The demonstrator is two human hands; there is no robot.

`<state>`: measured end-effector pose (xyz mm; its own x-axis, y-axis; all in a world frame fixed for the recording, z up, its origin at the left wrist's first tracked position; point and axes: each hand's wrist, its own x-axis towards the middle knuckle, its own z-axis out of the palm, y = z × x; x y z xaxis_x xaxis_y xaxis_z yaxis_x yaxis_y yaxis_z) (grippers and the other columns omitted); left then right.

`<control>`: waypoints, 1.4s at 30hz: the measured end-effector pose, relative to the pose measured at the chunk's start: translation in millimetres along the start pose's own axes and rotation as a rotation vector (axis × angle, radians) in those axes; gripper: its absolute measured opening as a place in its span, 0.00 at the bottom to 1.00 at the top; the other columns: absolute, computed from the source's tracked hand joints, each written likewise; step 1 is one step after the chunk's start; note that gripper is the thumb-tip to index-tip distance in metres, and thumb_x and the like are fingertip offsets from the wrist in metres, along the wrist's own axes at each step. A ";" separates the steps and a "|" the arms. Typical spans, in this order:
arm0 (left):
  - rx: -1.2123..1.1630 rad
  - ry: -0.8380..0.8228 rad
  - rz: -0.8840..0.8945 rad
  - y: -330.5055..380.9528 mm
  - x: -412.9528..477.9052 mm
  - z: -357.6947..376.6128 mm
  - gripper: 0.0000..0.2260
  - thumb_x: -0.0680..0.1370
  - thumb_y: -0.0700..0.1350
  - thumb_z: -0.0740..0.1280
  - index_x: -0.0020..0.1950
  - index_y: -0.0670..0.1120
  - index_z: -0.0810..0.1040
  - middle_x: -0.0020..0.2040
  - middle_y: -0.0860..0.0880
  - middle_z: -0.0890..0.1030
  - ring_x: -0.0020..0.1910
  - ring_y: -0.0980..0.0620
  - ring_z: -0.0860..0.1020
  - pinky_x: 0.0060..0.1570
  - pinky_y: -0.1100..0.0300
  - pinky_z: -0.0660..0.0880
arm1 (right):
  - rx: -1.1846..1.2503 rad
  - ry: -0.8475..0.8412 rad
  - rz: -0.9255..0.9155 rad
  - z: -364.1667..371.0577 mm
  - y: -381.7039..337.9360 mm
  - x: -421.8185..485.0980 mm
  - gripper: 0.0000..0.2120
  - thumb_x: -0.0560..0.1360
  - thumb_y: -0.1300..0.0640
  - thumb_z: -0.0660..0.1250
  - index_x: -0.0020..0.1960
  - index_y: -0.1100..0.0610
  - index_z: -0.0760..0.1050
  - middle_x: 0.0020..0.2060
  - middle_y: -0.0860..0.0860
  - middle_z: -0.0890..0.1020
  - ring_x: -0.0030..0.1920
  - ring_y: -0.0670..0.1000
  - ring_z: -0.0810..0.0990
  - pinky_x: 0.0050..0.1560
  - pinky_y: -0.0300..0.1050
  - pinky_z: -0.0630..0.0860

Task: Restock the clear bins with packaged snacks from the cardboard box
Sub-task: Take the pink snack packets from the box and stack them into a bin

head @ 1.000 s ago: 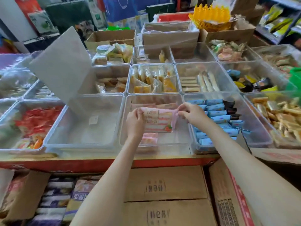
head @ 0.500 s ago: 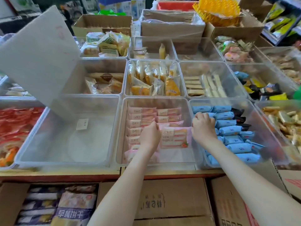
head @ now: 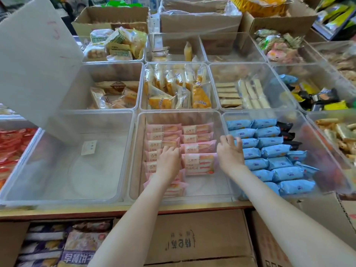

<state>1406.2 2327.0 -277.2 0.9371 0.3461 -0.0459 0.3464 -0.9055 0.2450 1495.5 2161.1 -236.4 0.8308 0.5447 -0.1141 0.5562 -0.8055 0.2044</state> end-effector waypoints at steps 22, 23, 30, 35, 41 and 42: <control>-0.175 0.135 0.020 182.7 -67.4 -91.8 0.15 0.80 0.45 0.57 0.66 0.42 0.69 0.62 0.44 0.74 0.60 0.43 0.74 0.53 0.53 0.69 | 0.500 0.358 -0.044 -112.9 75.1 -77.3 0.12 0.77 0.61 0.58 0.58 0.61 0.73 0.58 0.56 0.75 0.60 0.56 0.70 0.58 0.47 0.65; -0.218 0.145 0.040 199.0 -78.5 -100.1 0.16 0.80 0.45 0.58 0.67 0.42 0.68 0.62 0.44 0.74 0.60 0.43 0.73 0.54 0.53 0.69 | 0.522 0.381 -0.041 -122.5 87.2 -91.6 0.12 0.77 0.61 0.58 0.58 0.61 0.74 0.57 0.56 0.76 0.60 0.56 0.71 0.58 0.47 0.66; -0.334 0.300 0.107 333.4 -200.0 -128.3 0.18 0.80 0.45 0.60 0.68 0.42 0.68 0.63 0.43 0.73 0.61 0.44 0.73 0.54 0.55 0.69 | 0.730 0.489 -0.001 -120.1 202.8 -237.5 0.09 0.76 0.61 0.62 0.54 0.60 0.77 0.53 0.56 0.79 0.55 0.56 0.76 0.56 0.48 0.71; -0.193 0.068 0.173 433.8 -264.1 -90.4 0.16 0.80 0.47 0.58 0.67 0.43 0.66 0.62 0.42 0.72 0.61 0.42 0.73 0.55 0.52 0.71 | 0.734 0.319 -0.008 -61.0 287.0 -334.8 0.08 0.76 0.61 0.62 0.54 0.60 0.77 0.52 0.56 0.78 0.55 0.55 0.75 0.57 0.49 0.71; -0.170 -0.364 -0.007 461.3 -266.2 -9.1 0.21 0.79 0.52 0.59 0.69 0.42 0.67 0.65 0.41 0.73 0.64 0.40 0.73 0.59 0.51 0.71 | 0.705 -0.105 0.107 31.0 353.3 -386.2 0.10 0.77 0.55 0.63 0.56 0.56 0.77 0.52 0.53 0.78 0.56 0.53 0.76 0.57 0.43 0.71; -0.196 -0.408 -0.060 459.9 -263.7 3.6 0.21 0.79 0.52 0.59 0.69 0.43 0.67 0.65 0.41 0.73 0.64 0.40 0.73 0.60 0.51 0.72 | 0.715 -0.167 0.131 44.6 360.0 -387.5 0.10 0.77 0.55 0.63 0.56 0.56 0.77 0.53 0.53 0.78 0.56 0.53 0.77 0.57 0.43 0.72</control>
<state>1318.5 1818.3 -155.9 0.8695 0.2363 -0.4338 0.4230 -0.8097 0.4068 1374.7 1649.6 -162.0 0.8515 0.4371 -0.2897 0.2824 -0.8476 -0.4492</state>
